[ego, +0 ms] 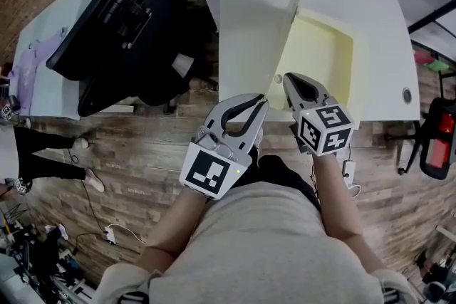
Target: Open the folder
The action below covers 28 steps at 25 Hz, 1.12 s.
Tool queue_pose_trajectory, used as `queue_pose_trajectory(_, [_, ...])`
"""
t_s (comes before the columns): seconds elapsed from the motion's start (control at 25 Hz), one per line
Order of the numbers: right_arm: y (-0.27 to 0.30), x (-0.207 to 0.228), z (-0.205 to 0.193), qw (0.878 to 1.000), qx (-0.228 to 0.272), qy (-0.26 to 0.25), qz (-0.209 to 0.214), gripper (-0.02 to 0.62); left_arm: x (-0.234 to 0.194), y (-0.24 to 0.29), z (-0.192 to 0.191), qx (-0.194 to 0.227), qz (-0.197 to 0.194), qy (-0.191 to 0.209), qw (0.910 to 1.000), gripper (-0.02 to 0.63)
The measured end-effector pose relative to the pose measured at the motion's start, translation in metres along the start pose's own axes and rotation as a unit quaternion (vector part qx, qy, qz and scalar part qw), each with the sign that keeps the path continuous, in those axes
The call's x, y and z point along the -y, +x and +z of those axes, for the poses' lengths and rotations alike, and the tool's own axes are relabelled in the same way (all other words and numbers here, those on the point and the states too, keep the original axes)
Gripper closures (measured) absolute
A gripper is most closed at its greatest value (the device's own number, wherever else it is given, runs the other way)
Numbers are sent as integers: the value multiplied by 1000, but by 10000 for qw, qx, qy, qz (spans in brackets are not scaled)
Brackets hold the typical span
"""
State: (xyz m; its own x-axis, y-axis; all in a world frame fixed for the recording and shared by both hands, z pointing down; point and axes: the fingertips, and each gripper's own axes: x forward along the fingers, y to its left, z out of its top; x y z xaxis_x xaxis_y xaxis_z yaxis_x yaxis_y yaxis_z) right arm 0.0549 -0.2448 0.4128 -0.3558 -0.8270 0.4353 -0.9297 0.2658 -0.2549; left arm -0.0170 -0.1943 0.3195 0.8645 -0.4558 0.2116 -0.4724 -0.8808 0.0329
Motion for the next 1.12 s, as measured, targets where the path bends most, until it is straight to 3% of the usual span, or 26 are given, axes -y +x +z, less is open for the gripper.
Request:
queue_pose_trajectory(0.6, [32, -25, -5, 9990, -236, -157, 349, 574, -45, -25, -28, -243, 568, -683, 9958, 577])
queue_pose_trajectory(1.12, [60, -39, -8, 9967, -473, -389, 529, 574, -96, -46, -72, -509, 1220, -1382, 9815, 577])
